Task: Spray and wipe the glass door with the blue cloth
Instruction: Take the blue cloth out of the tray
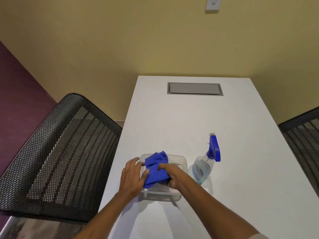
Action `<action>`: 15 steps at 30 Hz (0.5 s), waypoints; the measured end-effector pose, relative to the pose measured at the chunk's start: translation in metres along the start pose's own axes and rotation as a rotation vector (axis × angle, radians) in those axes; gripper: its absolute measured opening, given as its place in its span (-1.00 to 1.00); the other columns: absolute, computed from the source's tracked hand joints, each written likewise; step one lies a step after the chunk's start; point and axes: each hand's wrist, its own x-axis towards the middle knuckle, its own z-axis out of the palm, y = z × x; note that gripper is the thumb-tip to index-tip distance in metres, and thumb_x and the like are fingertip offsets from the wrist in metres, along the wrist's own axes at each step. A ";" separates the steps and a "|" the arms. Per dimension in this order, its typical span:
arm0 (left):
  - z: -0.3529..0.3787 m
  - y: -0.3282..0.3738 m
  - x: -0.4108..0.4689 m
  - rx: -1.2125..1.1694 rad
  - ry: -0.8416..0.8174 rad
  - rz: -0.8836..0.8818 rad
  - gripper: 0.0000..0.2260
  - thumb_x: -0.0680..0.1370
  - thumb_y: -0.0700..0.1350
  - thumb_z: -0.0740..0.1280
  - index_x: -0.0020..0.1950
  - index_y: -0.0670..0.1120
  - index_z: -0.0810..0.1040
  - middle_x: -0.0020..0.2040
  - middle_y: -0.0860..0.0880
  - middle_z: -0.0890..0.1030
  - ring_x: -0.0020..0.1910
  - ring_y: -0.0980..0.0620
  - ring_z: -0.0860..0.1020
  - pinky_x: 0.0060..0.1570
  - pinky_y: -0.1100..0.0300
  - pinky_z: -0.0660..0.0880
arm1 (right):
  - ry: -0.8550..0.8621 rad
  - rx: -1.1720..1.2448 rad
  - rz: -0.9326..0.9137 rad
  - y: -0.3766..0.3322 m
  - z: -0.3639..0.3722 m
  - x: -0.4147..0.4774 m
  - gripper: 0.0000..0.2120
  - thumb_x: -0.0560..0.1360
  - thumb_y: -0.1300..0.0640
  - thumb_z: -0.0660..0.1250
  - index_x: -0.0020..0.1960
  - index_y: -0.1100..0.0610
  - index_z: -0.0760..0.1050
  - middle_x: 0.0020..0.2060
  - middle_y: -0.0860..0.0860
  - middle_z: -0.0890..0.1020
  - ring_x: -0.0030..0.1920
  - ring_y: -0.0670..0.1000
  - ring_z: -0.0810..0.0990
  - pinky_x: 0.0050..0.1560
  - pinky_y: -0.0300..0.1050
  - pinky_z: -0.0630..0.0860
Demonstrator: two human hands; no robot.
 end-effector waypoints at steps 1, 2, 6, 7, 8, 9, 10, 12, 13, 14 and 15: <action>-0.005 0.000 -0.005 -0.065 0.010 0.075 -0.17 0.48 0.49 -0.18 0.19 -0.13 0.54 0.35 -0.14 0.48 0.35 -0.15 0.42 0.24 -0.05 0.34 | -0.009 0.010 -0.008 -0.004 -0.001 -0.007 -0.74 0.40 0.29 0.36 0.08 0.21 0.45 -0.10 0.17 0.65 -0.11 0.12 0.65 -0.31 -0.07 0.61; -0.009 0.000 -0.010 -0.108 0.016 0.152 -0.13 0.46 0.51 -0.18 0.21 -0.16 0.53 0.32 -0.16 0.51 0.31 -0.14 0.46 0.24 -0.04 0.33 | -0.019 0.020 -0.018 -0.007 -0.001 -0.014 -0.69 0.39 0.28 0.38 0.11 0.22 0.45 -0.05 0.19 0.65 -0.07 0.14 0.65 -0.31 -0.07 0.61; -0.021 0.009 -0.023 -0.176 -0.049 0.297 0.01 0.37 0.58 -0.02 0.41 -0.25 0.36 0.41 -0.19 0.42 0.39 -0.06 0.39 0.38 0.03 0.29 | -0.059 0.058 -0.045 -0.018 0.002 -0.045 -0.68 0.38 0.27 0.40 0.11 0.26 0.47 -0.02 0.22 0.66 -0.07 0.15 0.66 -0.38 -0.10 0.62; -0.025 0.013 -0.026 -0.188 -0.056 0.334 0.02 0.36 0.58 0.04 0.43 -0.26 0.33 0.43 -0.18 0.40 0.41 -0.03 0.37 0.40 0.07 0.27 | -0.063 0.071 -0.058 -0.020 0.003 -0.054 -0.69 0.36 0.27 0.41 0.08 0.24 0.47 -0.04 0.21 0.66 -0.09 0.14 0.67 -0.37 -0.10 0.62; -0.030 0.018 -0.028 -0.195 -0.055 0.379 -0.01 0.37 0.55 0.11 0.43 -0.27 0.32 0.42 -0.16 0.41 0.41 -0.02 0.38 0.41 0.09 0.28 | -0.067 0.083 -0.071 -0.021 0.003 -0.065 -0.69 0.35 0.27 0.42 0.07 0.23 0.46 -0.05 0.20 0.66 -0.10 0.14 0.67 -0.35 -0.08 0.63; -0.035 0.022 -0.029 -0.201 -0.039 0.424 -0.07 0.40 0.50 0.17 0.42 -0.27 0.34 0.40 -0.16 0.44 0.39 -0.02 0.41 0.39 0.09 0.31 | -0.072 0.090 -0.084 -0.022 0.004 -0.076 -0.67 0.34 0.27 0.43 0.08 0.23 0.46 -0.06 0.20 0.66 -0.11 0.14 0.67 -0.33 -0.07 0.64; -0.040 0.028 -0.029 -0.211 -0.006 0.463 -0.17 0.45 0.41 0.22 0.39 -0.27 0.37 0.37 -0.18 0.48 0.35 -0.04 0.45 0.36 0.05 0.38 | -0.075 0.084 -0.101 -0.022 0.005 -0.088 -0.64 0.34 0.27 0.44 0.10 0.24 0.46 -0.06 0.21 0.66 -0.11 0.15 0.67 -0.32 -0.07 0.64; -0.052 0.039 -0.030 -0.236 0.073 0.537 -0.44 0.57 0.22 0.22 0.33 -0.21 0.42 0.24 -0.21 0.58 0.22 -0.03 0.54 0.22 0.01 0.50 | -0.064 0.036 -0.138 -0.019 0.006 -0.111 -0.59 0.34 0.25 0.44 0.15 0.25 0.46 -0.05 0.22 0.67 -0.13 0.15 0.68 -0.29 -0.06 0.65; -0.057 0.043 -0.032 -0.231 0.111 0.586 -0.55 0.61 0.16 0.18 0.30 -0.17 0.43 0.16 -0.22 0.62 0.14 0.00 0.56 0.15 0.05 0.52 | -0.049 0.018 -0.152 -0.015 0.005 -0.123 -0.58 0.33 0.22 0.45 0.15 0.25 0.47 -0.07 0.22 0.67 -0.14 0.15 0.69 -0.26 -0.06 0.65; -0.062 0.046 -0.034 -0.219 0.135 0.639 -0.61 0.64 0.11 0.15 0.26 -0.17 0.44 0.08 -0.22 0.66 0.06 0.01 0.57 0.07 0.10 0.53 | -0.035 0.014 -0.167 -0.010 0.005 -0.135 -0.60 0.33 0.19 0.46 0.13 0.25 0.49 -0.10 0.21 0.69 -0.17 0.14 0.69 -0.25 -0.05 0.65; -0.066 0.047 -0.037 -0.219 0.130 0.680 -0.65 0.65 0.07 0.15 0.22 -0.18 0.47 0.02 -0.21 0.68 0.00 0.00 0.58 0.01 0.12 0.55 | -0.026 0.034 -0.189 -0.004 0.003 -0.146 -0.63 0.34 0.14 0.48 0.09 0.24 0.51 -0.16 0.19 0.70 -0.21 0.13 0.70 -0.24 -0.04 0.65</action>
